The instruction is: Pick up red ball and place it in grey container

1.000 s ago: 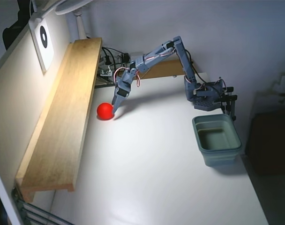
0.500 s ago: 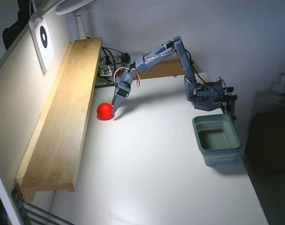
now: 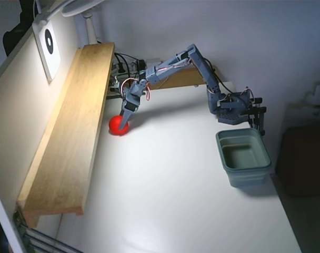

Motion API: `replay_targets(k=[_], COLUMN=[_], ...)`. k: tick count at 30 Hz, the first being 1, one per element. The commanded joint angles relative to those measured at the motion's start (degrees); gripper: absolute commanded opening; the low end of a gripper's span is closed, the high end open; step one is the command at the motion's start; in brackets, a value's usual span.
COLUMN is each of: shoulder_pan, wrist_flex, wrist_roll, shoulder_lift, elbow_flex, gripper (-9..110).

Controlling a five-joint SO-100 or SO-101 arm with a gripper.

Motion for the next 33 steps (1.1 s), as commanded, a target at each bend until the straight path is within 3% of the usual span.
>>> replay_targets(k=[1, 20, 21, 33], shoulder_pan=[1.34, 1.34, 1.34, 1.34], wrist_flex=[1.80, 3.85, 3.85, 3.85], wrist_roll=[0.09, 0.09, 0.09, 0.09], shoulder_lift=[-0.01, -3.81, -3.81, -3.81], elbow_flex=[-4.85, -10.71, -10.71, -10.71], gripper=[38, 38, 23, 23])
